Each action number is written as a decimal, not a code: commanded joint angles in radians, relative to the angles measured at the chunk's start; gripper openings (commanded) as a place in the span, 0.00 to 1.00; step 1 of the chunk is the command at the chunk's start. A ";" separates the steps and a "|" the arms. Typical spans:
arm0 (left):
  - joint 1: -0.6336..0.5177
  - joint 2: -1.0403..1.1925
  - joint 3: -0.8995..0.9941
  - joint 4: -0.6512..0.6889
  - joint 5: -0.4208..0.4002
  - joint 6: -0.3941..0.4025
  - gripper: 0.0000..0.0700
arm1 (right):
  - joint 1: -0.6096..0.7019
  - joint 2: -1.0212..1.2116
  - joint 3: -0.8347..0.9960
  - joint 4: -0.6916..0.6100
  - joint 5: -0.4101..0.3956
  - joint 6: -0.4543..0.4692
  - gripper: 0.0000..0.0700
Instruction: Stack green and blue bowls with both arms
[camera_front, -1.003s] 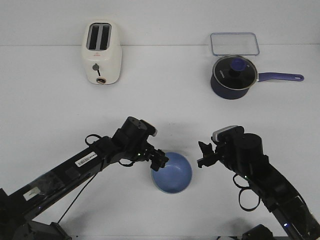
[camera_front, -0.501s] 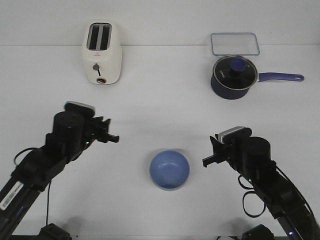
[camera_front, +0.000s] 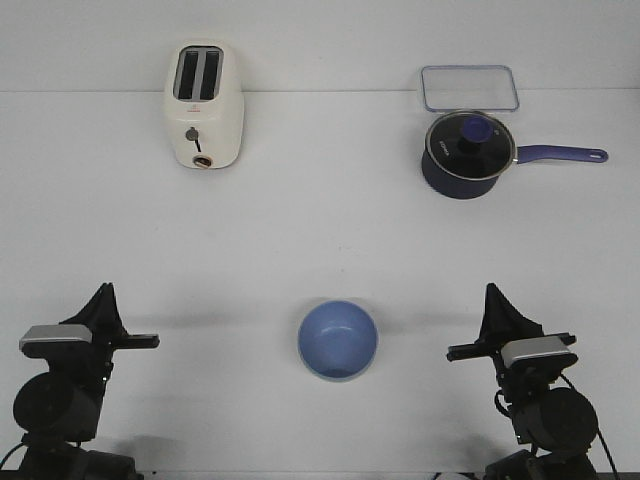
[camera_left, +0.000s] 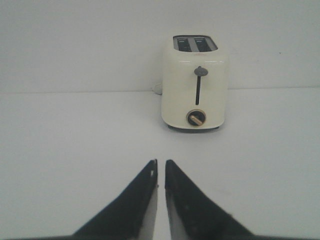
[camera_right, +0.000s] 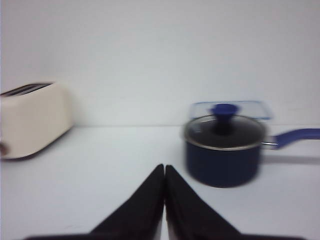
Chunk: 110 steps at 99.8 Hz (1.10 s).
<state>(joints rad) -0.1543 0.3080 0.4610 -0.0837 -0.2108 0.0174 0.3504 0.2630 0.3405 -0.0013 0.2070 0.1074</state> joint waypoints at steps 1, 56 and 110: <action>0.007 -0.023 0.001 0.025 -0.002 0.020 0.02 | 0.001 0.004 -0.002 0.007 0.031 -0.008 0.00; 0.011 -0.037 0.003 0.033 0.001 0.019 0.02 | 0.002 0.004 -0.001 0.009 0.037 -0.007 0.00; 0.102 -0.234 -0.325 0.249 0.099 0.041 0.02 | 0.002 0.004 -0.001 0.010 0.037 -0.007 0.00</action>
<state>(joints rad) -0.0689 0.1120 0.1864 0.1459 -0.1535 0.0544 0.3481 0.2642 0.3393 -0.0029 0.2401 0.1074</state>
